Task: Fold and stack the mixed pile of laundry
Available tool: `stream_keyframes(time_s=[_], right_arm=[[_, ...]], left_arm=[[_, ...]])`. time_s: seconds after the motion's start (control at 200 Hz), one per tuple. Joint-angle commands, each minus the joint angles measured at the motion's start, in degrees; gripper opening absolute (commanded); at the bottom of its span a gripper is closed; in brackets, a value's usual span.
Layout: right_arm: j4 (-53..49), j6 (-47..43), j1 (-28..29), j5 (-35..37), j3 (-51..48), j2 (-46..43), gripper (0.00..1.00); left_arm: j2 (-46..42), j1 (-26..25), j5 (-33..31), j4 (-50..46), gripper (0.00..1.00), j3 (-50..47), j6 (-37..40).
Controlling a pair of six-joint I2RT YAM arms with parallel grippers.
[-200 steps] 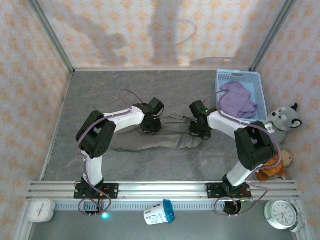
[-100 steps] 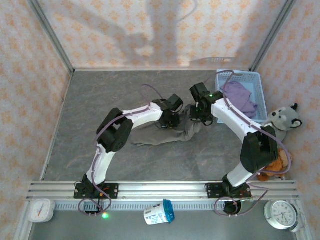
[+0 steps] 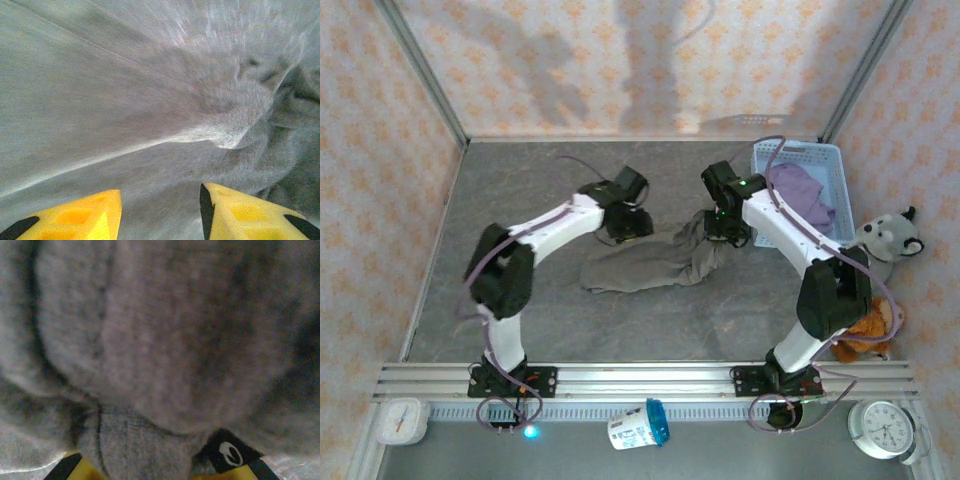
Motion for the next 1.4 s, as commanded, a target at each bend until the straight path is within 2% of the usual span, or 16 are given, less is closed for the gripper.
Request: stream_keyframes(time_s=[0.0,0.12,0.355,0.57,0.841,0.891,0.961,1.051,1.141,1.391], right_arm=[[-3.2,-1.3,-0.1,2.3,2.8,1.7,0.0],[-4.7,-1.4,0.0,2.4,4.4,3.1,0.0],[-6.1,0.6,1.2,3.7,6.8,5.7,0.0],[-6.7,7.2,5.0,3.4,10.1,8.8,0.01],[-8.5,16.5,15.0,3.7,21.5,18.1,0.05],[-10.1,18.0,16.6,3.6,25.4,21.1,0.09],[-10.4,19.4,18.4,-0.3,30.2,24.6,0.21],[-8.3,21.4,20.7,-6.4,35.0,26.6,0.47],[-2.7,24.1,21.1,-11.2,34.2,24.3,0.68],[5.9,24.2,17.1,-13.7,23.9,12.4,0.71]], left_arm=[[-6.4,3.8,-4.0,-4.1,0.45,-8.0,3.9],[-9.9,7.2,-5.7,-3.1,0.36,-16.9,5.8],[-10.3,7.6,-4.9,4.0,0.27,-28.4,4.5],[-8.1,7.5,-2.8,7.8,0.24,-31.1,3.5],[-8.4,7.2,-1.8,8.8,0.23,-31.8,3.6],[-8.4,7.1,-1.8,8.8,0.23,-31.9,3.8],[-8.3,7.1,-1.8,8.9,0.23,-32.1,3.9],[-8.2,7.1,-2.2,8.9,0.23,-32.3,4.1],[-8.5,7.1,-2.8,8.6,0.22,-32.5,4.0],[-10.8,8.0,-4.5,6.8,0.22,-32.4,4.7]])
